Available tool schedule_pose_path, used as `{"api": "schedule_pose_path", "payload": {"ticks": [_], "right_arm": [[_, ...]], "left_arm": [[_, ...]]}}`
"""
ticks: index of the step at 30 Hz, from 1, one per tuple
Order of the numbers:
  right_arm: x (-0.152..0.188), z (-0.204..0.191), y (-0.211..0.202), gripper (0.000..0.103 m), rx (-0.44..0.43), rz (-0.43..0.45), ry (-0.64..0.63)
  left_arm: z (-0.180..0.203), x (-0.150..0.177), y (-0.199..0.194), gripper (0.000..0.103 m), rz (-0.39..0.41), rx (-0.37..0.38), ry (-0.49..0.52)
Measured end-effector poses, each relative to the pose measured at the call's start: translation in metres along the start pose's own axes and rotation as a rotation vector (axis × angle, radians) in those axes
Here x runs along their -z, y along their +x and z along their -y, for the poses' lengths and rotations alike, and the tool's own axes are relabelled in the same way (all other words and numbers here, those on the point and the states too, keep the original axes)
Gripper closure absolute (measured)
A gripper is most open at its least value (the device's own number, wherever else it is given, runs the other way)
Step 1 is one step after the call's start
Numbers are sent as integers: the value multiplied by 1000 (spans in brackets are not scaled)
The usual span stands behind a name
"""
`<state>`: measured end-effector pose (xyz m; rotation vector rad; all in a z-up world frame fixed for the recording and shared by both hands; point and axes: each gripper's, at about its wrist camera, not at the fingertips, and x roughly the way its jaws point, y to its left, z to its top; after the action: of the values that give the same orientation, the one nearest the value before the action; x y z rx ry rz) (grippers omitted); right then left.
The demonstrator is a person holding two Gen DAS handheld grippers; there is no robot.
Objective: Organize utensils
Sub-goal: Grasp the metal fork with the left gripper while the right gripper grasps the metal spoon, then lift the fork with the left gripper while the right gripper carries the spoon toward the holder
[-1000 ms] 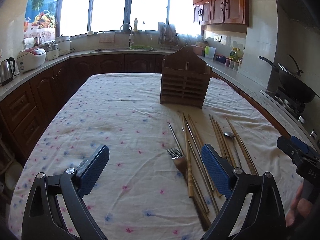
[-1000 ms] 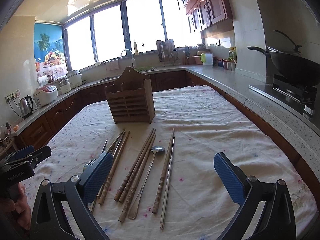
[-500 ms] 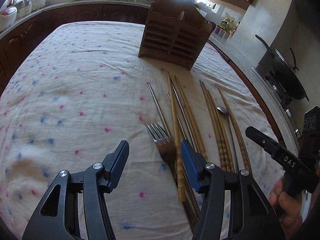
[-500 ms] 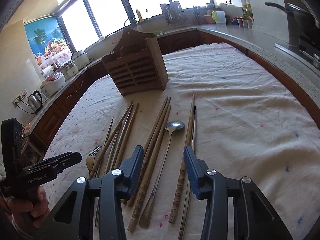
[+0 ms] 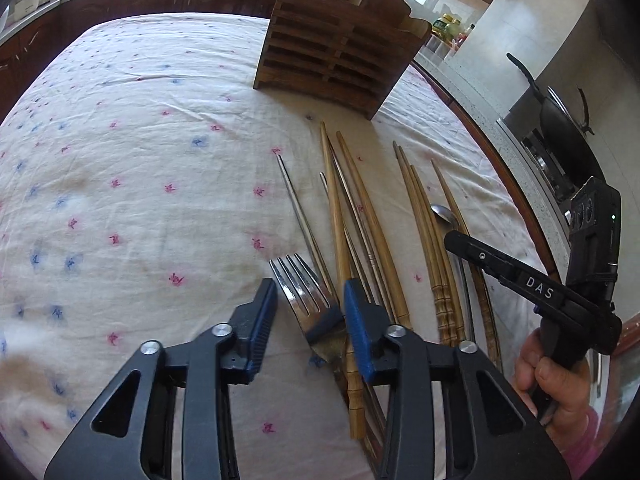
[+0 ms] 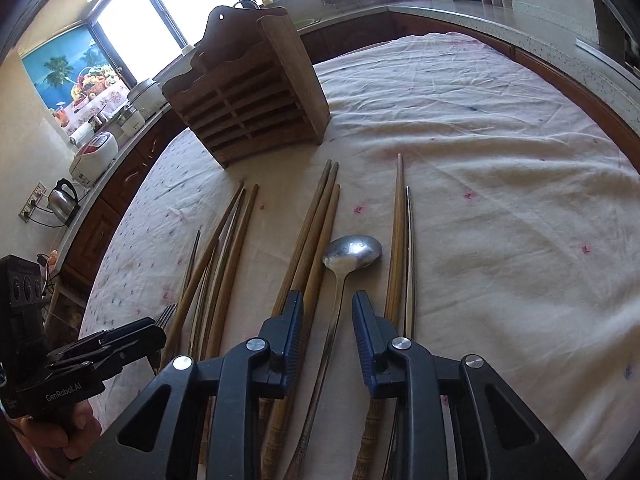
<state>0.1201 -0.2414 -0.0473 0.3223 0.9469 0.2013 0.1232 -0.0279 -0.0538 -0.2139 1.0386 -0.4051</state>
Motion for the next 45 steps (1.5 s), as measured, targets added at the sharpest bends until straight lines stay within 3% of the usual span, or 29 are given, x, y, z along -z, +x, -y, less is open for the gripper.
{"api": "schedule_pose_path", "payload": {"ticks": [5, 9, 17, 18, 32, 45], "right_arm": [[-2, 2, 3, 97, 9, 2, -4], [-3, 3, -2, 100, -24, 20, 4], [-2, -3, -34, 100, -60, 88, 0], [-2, -4, -38, 100, -66, 96, 1], [-17, -36, -103, 101, -125, 254, -73], [-35, -48, -118, 101, -125, 317, -112]], "left_arm": [[-4, 0, -1, 78, 14, 37, -17], [-10, 3, -6, 82, 28, 85, -53], [-7, 4, -44, 85, 114, 86, -35], [-6, 3, -49, 99, 126, 88, -33], [2, -3, -115, 102, 308, 126, 0], [4, -22, -138, 102, 402, 124, 22]]}}
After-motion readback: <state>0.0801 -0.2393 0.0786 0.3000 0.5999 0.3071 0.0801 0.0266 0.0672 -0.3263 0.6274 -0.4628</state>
